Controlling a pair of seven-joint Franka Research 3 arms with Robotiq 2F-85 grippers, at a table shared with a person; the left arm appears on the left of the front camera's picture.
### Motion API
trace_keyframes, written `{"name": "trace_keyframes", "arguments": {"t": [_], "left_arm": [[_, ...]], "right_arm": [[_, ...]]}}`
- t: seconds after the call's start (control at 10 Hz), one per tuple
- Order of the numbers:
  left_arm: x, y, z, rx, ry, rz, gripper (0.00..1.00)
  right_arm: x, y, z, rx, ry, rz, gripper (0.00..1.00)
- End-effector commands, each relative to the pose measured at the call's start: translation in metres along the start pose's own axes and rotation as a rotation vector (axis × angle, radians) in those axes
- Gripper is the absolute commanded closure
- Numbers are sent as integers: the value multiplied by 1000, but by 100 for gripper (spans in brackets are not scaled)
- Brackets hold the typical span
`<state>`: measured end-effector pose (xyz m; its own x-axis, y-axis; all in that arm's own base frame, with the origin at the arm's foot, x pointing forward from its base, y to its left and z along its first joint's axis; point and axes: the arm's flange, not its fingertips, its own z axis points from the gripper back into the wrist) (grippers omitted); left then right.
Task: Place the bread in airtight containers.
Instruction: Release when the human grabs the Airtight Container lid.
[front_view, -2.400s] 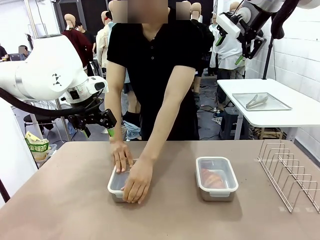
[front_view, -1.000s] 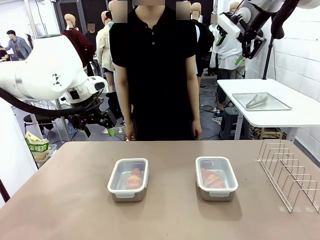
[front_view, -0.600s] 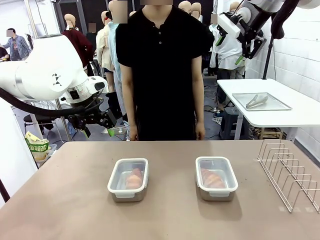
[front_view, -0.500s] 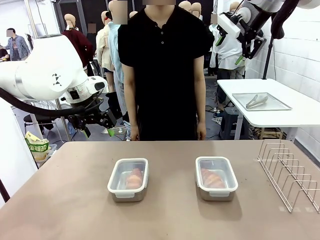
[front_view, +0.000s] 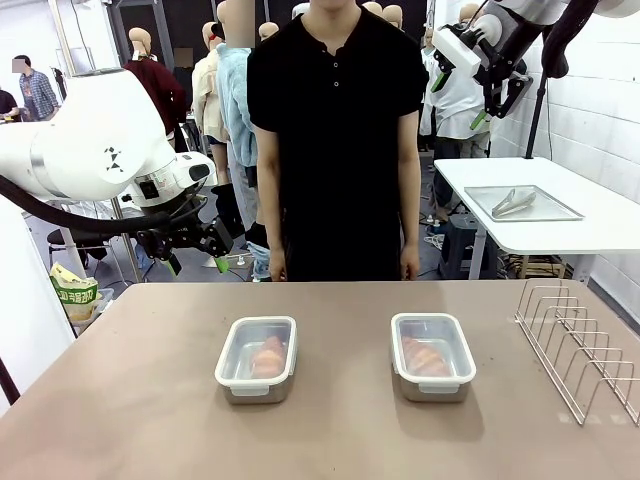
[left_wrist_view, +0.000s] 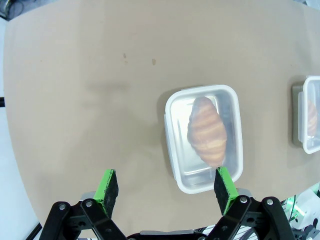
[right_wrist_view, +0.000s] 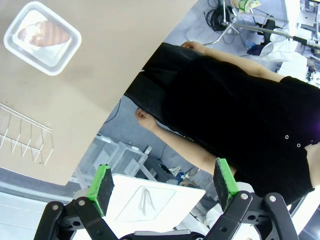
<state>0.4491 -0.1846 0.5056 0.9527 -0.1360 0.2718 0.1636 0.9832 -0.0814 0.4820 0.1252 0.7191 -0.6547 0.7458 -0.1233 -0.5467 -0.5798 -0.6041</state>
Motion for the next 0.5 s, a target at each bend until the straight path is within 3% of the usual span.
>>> {"name": "trace_keyframes", "arguments": {"t": [0.0,0.4], "left_arm": [[2,2,1,8,-3,10,0],[2,2,1,8,-3,10,0]], "right_arm": [[0,0,0,-1,1,-1,0],[0,0,0,-1,1,-1,0]]}}
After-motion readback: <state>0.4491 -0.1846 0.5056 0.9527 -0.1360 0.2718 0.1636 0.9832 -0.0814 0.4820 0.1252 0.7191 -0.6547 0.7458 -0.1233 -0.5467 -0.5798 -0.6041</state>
